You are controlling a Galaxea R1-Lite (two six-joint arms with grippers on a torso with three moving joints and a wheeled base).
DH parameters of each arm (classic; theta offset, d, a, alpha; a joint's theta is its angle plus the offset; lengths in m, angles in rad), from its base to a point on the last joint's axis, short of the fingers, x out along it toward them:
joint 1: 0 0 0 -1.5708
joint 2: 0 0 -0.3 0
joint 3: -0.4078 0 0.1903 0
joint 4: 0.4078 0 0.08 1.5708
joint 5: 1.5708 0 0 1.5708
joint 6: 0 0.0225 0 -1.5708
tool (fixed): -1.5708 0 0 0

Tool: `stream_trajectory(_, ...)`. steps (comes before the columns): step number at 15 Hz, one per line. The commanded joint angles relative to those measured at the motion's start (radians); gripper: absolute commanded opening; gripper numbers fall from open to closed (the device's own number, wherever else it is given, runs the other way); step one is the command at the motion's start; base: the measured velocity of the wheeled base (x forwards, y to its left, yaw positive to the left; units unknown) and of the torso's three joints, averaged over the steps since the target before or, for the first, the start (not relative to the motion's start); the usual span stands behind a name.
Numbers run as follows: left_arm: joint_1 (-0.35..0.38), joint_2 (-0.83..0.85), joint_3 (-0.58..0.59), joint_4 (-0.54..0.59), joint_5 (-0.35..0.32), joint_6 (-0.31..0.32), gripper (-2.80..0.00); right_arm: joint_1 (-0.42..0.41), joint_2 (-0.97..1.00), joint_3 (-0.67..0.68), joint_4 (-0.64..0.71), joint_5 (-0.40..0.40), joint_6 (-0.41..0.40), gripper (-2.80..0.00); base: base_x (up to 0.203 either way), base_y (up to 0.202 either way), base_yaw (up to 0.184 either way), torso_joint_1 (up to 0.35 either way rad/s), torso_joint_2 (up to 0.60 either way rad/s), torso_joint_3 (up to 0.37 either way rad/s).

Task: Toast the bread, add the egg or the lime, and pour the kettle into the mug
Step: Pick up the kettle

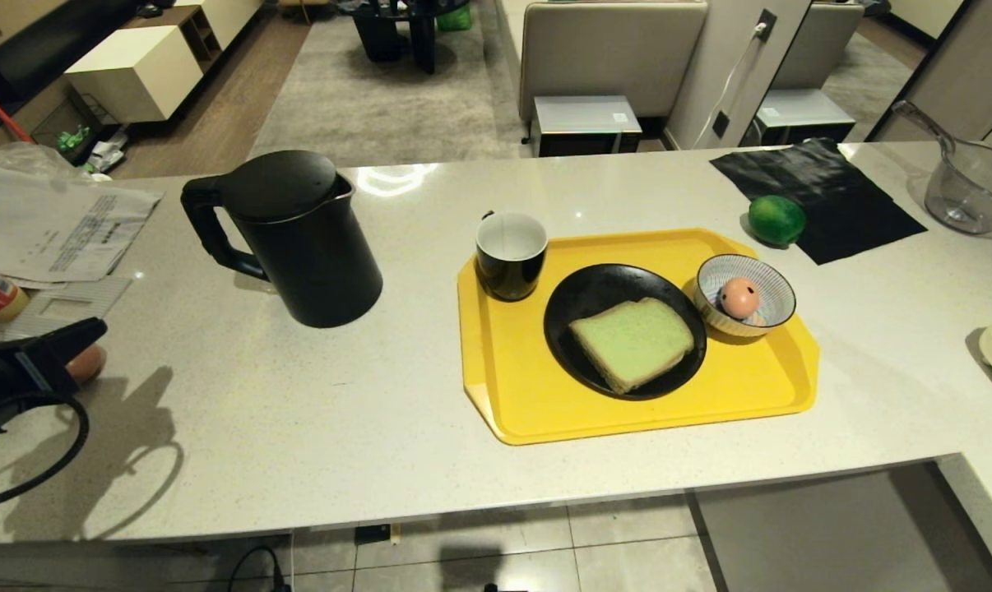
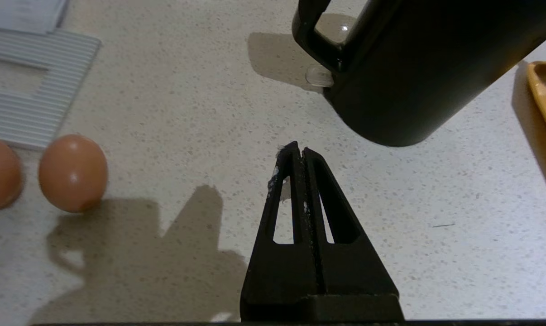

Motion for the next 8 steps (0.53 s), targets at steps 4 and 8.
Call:
stream_trajectory(4,0.027,0.046,0.009,-0.2,0.005,0.104,-2.8,0.0,0.002,0.026,-0.001,0.0,0.0,-2.8,0.0,0.0,0.0,0.0,0.0,0.0)
stream_trajectory(8,0.036,0.067,0.061,-0.295,0.177,0.173,-2.8,0.0,0.002,0.026,-0.001,0.0,0.0,-2.8,0.0,0.0,0.0,0.0,0.0,0.0)
